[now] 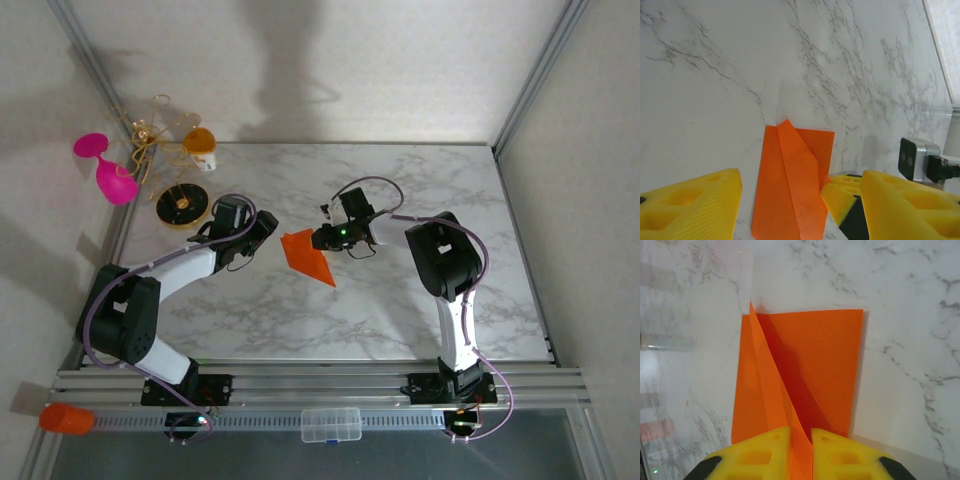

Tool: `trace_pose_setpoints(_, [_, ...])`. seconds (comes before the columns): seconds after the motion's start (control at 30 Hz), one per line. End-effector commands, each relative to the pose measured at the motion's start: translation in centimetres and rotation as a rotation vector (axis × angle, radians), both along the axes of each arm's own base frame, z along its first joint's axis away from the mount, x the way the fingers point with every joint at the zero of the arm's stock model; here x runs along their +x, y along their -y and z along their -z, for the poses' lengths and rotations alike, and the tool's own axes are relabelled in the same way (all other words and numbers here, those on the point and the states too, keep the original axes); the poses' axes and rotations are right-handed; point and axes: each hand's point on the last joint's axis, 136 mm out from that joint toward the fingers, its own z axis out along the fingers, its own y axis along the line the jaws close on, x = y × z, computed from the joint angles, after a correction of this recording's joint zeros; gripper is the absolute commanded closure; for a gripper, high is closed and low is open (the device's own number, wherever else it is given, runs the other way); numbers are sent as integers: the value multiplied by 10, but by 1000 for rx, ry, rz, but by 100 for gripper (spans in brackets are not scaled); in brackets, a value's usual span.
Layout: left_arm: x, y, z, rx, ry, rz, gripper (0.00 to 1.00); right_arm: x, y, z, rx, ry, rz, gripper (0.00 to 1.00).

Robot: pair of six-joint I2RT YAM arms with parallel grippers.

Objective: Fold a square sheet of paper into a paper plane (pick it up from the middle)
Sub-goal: Pick up the paper from the center of the table.

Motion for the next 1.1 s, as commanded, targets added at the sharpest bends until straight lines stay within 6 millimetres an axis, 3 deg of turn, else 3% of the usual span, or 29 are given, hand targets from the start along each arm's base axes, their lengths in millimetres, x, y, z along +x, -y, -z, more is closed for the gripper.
trace_pose_setpoints(0.0, [-2, 1, 3, -24, -11, 2, 36, -9, -2, 9, 1, -24, -37, 83])
trace_pose_setpoints(0.1, [-2, 2, -1, -32, -3, 6, 36, -8, -4, 2, 14, -6, -39, 89])
trace_pose_setpoints(0.23, [-3, 3, -13, -50, 28, 15, 35, -3, -5, -26, 67, 57, -28, 96])
trace_pose_setpoints(0.5, [-4, 22, -69, -131, 185, 109, 26, 3, 3, -96, 263, 153, 53, 100])
trace_pose_setpoints(0.77, [-17, 68, -111, -264, 355, 288, 11, 7, 18, -157, 473, 159, 142, 100])
trace_pose_setpoints(0.9, [-27, 92, -130, -320, 440, 375, 11, 4, 22, -178, 570, 118, 157, 100])
trace_pose_setpoints(1.07, [-32, 110, -135, -356, 473, 431, 15, -1, 23, -192, 639, 64, 155, 100])
